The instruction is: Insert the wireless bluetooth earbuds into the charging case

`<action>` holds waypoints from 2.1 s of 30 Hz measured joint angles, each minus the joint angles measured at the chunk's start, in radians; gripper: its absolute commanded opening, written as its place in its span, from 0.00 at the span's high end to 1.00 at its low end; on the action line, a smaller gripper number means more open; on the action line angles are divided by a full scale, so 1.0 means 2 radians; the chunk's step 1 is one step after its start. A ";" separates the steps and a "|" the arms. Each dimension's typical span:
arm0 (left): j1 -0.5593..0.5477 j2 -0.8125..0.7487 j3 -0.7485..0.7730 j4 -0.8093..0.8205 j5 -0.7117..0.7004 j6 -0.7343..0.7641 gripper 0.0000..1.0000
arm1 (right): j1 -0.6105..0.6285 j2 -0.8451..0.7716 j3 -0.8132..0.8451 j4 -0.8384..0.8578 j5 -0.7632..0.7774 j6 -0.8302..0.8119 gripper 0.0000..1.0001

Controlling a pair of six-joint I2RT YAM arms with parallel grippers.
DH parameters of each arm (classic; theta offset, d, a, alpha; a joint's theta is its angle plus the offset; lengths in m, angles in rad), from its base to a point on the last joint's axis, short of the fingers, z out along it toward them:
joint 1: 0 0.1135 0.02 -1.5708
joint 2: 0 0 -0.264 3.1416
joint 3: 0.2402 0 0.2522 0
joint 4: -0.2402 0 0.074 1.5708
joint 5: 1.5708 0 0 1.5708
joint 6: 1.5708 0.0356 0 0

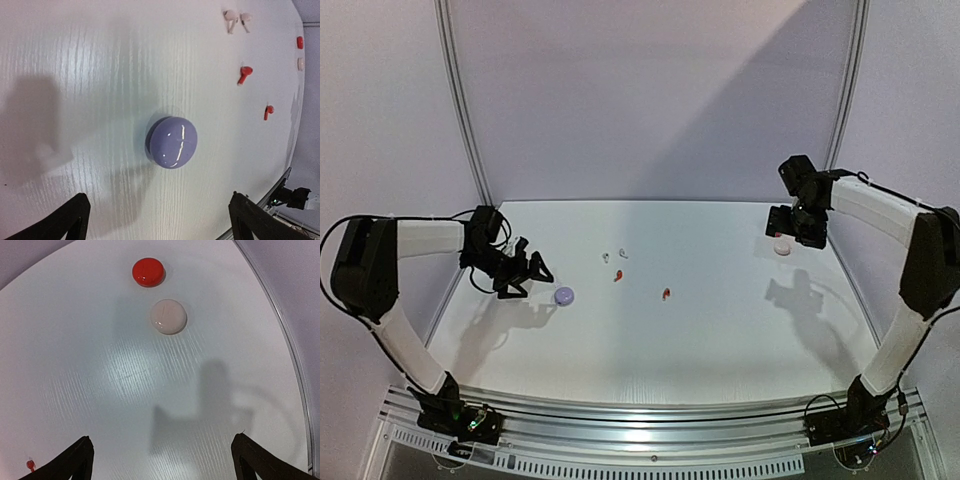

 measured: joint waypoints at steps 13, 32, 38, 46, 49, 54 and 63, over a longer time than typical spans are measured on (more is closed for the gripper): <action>0.000 -0.093 0.031 -0.002 -0.046 0.079 0.01 | -0.087 0.325 0.298 -0.055 -0.035 -0.108 0.03; 0.000 -0.059 0.046 -0.003 -0.055 0.093 0.01 | -0.101 0.378 0.333 -0.061 -0.079 -0.108 0.45; 0.000 -0.059 0.047 -0.003 -0.053 0.093 0.01 | -0.101 0.378 0.334 -0.059 -0.077 -0.108 0.60; 0.000 -0.059 0.069 -0.006 -0.031 0.108 0.03 | -0.101 0.367 0.320 -0.053 -0.075 -0.112 0.68; 0.000 -0.066 0.074 -0.009 -0.019 0.130 0.04 | -0.101 0.336 0.293 -0.043 -0.077 -0.110 0.69; 0.000 -0.119 0.065 -0.011 0.001 0.204 0.04 | -0.099 0.234 0.240 -0.014 -0.082 -0.096 0.70; -0.108 -0.316 -0.044 0.196 0.024 0.278 0.09 | -0.014 0.001 0.157 0.089 -0.090 -0.031 0.73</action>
